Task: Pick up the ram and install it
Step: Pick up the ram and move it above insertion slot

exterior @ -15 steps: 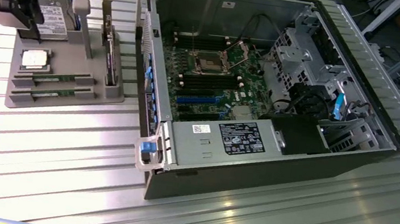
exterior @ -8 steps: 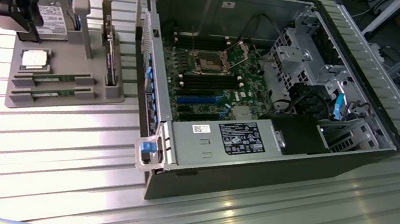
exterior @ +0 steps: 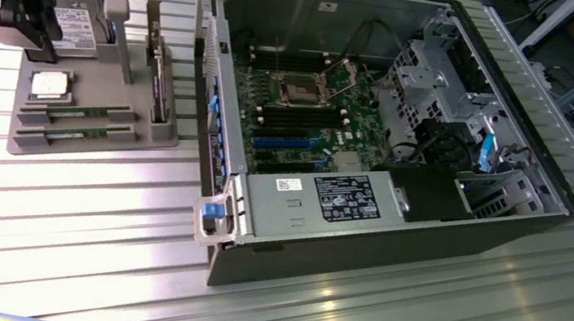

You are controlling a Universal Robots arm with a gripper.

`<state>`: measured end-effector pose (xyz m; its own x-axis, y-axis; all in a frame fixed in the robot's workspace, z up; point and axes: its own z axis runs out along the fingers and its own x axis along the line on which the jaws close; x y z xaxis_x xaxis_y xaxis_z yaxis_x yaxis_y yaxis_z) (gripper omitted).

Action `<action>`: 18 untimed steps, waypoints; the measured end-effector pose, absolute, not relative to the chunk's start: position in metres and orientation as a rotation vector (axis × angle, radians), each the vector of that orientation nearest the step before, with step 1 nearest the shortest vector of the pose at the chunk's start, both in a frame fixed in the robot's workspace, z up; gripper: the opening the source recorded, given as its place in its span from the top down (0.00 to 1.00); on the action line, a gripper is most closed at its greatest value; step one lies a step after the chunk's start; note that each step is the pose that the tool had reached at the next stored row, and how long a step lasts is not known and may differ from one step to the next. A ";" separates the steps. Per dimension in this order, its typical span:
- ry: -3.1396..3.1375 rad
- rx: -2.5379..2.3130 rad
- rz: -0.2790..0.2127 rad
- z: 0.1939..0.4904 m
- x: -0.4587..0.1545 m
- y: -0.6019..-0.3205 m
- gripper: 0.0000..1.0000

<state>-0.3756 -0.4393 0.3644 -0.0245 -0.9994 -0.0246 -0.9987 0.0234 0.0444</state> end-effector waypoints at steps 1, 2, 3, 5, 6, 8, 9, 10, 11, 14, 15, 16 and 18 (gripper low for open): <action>-2.238 2.185 -0.077 0.364 -0.376 -0.439 0.64; -2.238 2.185 -0.076 0.363 -0.376 -0.439 0.64; -2.238 2.185 -0.077 0.363 -0.376 -0.439 0.64; -2.238 2.185 -0.077 0.362 -0.376 -0.439 0.64; -2.238 2.185 -0.077 0.362 -0.376 -0.439 0.64; -2.238 2.185 -0.077 0.361 -0.376 -0.439 0.64; -2.238 2.185 -0.077 0.361 -0.376 -0.439 0.64; -2.238 2.185 -0.076 0.360 -0.377 -0.439 0.64; -2.238 2.185 -0.077 0.360 -0.377 -0.439 0.64; -2.238 2.185 -0.076 0.359 -0.377 -0.439 0.64; -2.238 2.185 -0.077 0.359 -0.377 -0.439 0.64; -2.238 2.185 -0.077 0.358 -0.377 -0.439 0.64; -2.238 2.185 -0.076 0.358 -0.377 -0.439 0.64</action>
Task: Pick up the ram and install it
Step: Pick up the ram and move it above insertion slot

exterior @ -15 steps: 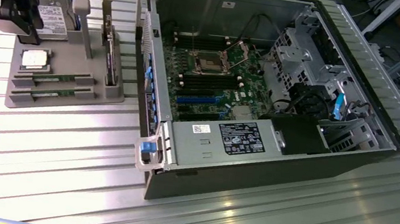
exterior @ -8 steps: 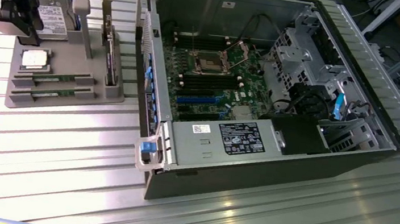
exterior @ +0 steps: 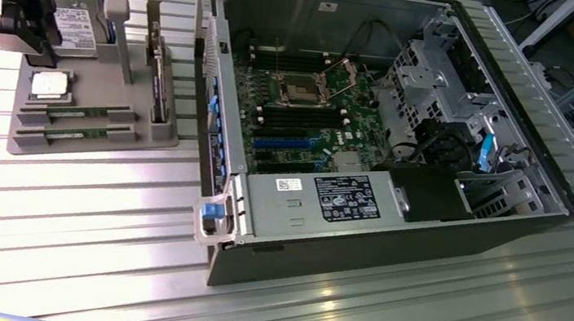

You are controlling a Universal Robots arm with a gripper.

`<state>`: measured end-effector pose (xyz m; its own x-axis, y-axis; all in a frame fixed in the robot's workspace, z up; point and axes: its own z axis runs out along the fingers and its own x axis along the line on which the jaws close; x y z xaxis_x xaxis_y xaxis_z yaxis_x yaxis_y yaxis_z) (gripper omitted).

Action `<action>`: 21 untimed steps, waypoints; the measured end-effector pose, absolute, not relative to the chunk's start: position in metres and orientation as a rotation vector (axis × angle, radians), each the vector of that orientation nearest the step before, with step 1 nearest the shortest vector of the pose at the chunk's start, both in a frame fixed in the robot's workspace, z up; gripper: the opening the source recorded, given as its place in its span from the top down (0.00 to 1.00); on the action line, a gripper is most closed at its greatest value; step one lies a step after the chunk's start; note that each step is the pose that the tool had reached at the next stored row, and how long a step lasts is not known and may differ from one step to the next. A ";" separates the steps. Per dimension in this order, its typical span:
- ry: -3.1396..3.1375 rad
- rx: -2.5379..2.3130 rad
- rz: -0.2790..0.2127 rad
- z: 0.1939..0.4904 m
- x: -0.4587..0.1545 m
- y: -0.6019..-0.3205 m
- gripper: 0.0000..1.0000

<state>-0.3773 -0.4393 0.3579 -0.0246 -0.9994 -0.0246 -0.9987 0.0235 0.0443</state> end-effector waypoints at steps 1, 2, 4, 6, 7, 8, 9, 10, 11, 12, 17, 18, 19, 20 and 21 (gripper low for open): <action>-2.238 2.185 -0.077 0.357 -0.377 -0.439 0.64; -2.238 2.185 -0.077 0.357 -0.378 -0.439 0.64; -2.238 2.185 -0.077 0.357 -0.378 -0.439 0.64; -2.238 2.185 -0.076 0.356 -0.378 -0.439 0.64; -2.238 2.185 -0.076 0.356 -0.378 -0.439 0.64; -2.238 2.185 -0.076 0.355 -0.378 -0.439 0.64; -2.238 2.185 -0.077 0.355 -0.378 -0.439 0.64; -2.238 2.185 -0.077 0.354 -0.378 -0.439 0.64; -2.238 2.185 -0.077 0.354 -0.378 -0.439 0.64; -2.238 2.185 -0.077 0.354 -0.379 -0.439 0.64; -2.238 2.185 -0.077 0.352 -0.379 -0.439 0.64; -2.238 2.185 -0.077 0.352 -0.379 -0.439 0.64; -2.238 2.185 -0.077 0.351 -0.379 -0.439 0.64; -2.238 2.185 -0.077 0.351 -0.379 -0.439 0.64; -2.238 2.185 -0.077 0.351 -0.379 -0.439 0.64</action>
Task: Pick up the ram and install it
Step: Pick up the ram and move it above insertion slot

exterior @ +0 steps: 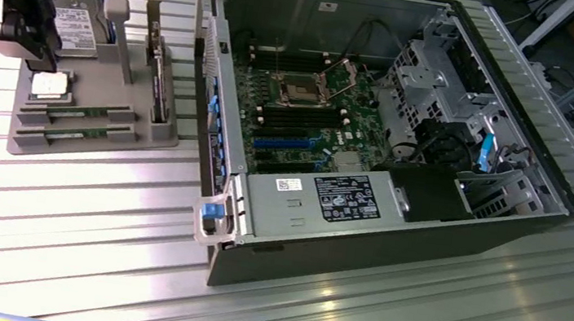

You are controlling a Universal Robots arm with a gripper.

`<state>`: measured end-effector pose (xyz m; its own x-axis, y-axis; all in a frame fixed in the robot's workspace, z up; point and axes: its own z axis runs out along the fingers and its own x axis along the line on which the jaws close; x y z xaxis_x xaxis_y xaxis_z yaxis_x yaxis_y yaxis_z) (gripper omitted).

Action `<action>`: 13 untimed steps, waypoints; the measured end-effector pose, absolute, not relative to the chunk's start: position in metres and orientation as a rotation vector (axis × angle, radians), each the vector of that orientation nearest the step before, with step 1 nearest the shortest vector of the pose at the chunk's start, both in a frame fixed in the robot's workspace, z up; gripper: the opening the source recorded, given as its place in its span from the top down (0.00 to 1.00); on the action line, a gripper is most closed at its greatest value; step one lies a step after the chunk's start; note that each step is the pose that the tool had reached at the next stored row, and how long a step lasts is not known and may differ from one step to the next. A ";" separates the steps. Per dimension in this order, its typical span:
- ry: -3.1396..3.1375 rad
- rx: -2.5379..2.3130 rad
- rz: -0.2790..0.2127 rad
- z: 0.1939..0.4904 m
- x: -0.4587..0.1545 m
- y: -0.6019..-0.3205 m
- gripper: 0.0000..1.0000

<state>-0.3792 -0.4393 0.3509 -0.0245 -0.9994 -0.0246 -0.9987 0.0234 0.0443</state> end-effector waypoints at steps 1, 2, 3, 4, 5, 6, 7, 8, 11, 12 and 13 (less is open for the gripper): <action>-2.238 2.185 -0.077 0.351 -0.379 -0.439 0.64; -2.238 2.185 -0.077 0.351 -0.379 -0.439 0.64; -2.238 2.185 -0.077 0.350 -0.379 -0.439 0.64; -2.238 2.185 -0.077 0.350 -0.379 -0.439 0.64; -2.238 2.185 -0.077 0.350 -0.379 -0.439 0.64; -2.238 2.185 -0.077 0.349 -0.380 -0.439 0.64; -2.238 2.185 -0.077 0.349 -0.380 -0.439 0.64; -2.238 2.185 -0.076 0.349 -0.380 -0.439 0.64; -2.238 2.185 -0.077 0.348 -0.380 -0.439 0.64; -2.238 2.185 -0.077 0.348 -0.380 -0.439 0.64; -2.238 2.185 -0.077 0.347 -0.380 -0.439 0.64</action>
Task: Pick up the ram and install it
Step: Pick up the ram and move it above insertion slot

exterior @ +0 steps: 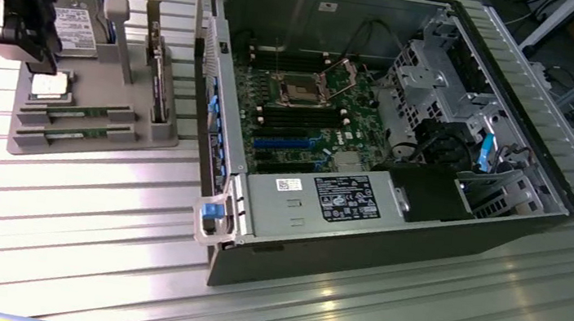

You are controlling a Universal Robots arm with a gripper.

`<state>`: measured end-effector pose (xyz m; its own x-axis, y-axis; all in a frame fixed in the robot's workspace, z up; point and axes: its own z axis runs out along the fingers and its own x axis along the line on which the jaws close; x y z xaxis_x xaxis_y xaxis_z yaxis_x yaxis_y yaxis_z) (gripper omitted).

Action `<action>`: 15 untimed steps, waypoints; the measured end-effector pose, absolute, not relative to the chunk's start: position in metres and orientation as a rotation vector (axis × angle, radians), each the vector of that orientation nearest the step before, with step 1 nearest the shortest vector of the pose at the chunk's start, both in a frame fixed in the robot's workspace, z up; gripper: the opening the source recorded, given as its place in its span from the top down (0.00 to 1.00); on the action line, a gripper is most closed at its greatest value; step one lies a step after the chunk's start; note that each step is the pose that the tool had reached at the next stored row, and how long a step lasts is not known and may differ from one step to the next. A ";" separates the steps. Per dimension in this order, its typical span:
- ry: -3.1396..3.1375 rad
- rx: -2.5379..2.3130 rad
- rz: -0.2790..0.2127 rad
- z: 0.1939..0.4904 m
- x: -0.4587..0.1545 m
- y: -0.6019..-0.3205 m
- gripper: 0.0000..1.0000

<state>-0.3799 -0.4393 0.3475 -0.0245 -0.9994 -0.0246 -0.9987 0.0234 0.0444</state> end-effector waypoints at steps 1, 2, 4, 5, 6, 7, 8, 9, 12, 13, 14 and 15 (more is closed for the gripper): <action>-2.238 2.185 -0.077 0.347 -0.380 -0.439 0.64; -2.238 2.185 -0.077 0.347 -0.380 -0.439 0.64; -2.238 2.185 -0.077 0.346 -0.380 -0.439 0.64; -2.238 2.185 -0.077 0.345 -0.380 -0.439 0.64; -2.238 2.185 -0.077 0.345 -0.380 -0.439 0.64; -2.238 2.185 -0.077 0.344 -0.380 -0.439 0.64; -2.238 2.185 -0.076 0.344 -0.380 -0.439 0.64; -2.238 2.185 -0.076 0.342 -0.381 -0.439 0.64; -2.238 2.185 -0.077 0.340 -0.381 -0.439 0.64; -2.238 2.185 -0.077 0.338 -0.381 -0.439 0.64; -2.238 2.185 -0.077 0.337 -0.381 -0.439 0.64; -2.238 2.185 -0.076 0.336 -0.381 -0.439 0.64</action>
<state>-0.3813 -0.4393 0.3359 -0.0245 -0.9994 -0.0246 -0.9987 0.0234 0.0443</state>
